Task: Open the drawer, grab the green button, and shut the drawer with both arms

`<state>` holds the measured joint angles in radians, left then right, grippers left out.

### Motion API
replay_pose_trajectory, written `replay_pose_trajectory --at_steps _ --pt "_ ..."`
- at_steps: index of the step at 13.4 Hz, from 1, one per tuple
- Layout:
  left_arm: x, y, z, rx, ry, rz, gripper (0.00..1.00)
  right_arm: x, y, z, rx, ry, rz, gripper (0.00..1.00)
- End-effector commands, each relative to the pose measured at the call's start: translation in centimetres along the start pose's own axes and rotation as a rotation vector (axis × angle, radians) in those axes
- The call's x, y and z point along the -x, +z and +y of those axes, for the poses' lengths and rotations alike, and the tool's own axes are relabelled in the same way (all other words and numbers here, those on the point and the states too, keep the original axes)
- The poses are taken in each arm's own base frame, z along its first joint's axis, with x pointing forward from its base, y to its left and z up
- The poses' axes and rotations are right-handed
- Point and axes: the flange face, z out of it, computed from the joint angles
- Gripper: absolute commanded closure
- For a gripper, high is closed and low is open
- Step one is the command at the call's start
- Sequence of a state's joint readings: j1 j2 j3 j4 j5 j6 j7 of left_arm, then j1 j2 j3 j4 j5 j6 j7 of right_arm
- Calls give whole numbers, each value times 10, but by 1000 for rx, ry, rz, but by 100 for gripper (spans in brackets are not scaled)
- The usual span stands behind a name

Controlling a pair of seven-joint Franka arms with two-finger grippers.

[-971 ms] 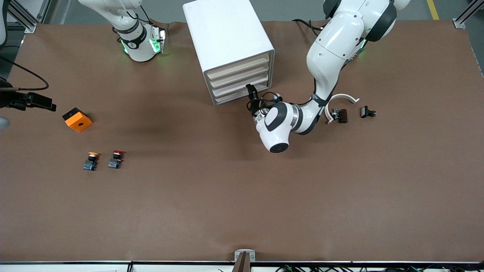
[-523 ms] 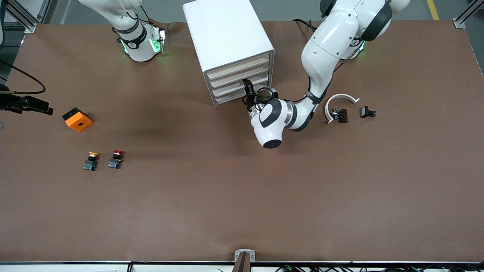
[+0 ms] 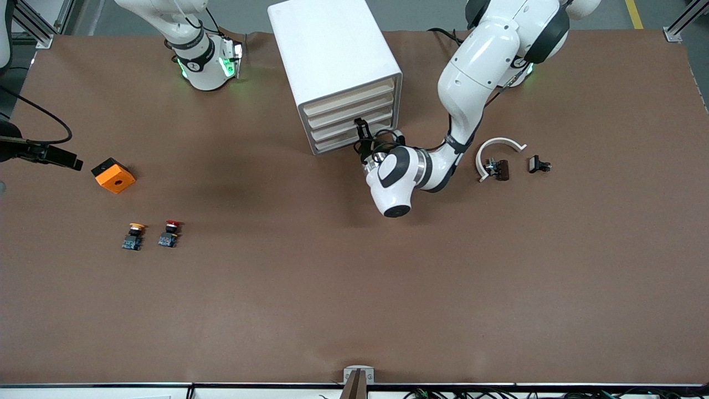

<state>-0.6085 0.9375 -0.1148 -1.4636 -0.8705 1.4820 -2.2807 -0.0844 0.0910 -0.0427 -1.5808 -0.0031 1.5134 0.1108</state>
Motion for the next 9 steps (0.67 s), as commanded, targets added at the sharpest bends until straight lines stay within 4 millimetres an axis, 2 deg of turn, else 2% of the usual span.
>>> replay_pose_trajectory --at_steps 1,4,5,7,8,9 --pt "-13 -56 0 16 -5 -90 100 7 -6 -24 -26 99 -14 0" --pt "-28 -114 3 51 8 -179 100 13 -5 -58 -18 176 -16 0" --pt "-38 -139 5 72 11 -214 100 17 -5 -72 -15 197 -21 0" --pt "-58 -169 15 121 36 -249 100 28 -5 -112 -26 258 -25 0" --pt "-66 -178 20 139 53 -258 88 36 -2 -139 -19 274 -22 0" --pt "-71 -184 22 151 68 -262 49 47 1 -170 -13 276 -15 0"
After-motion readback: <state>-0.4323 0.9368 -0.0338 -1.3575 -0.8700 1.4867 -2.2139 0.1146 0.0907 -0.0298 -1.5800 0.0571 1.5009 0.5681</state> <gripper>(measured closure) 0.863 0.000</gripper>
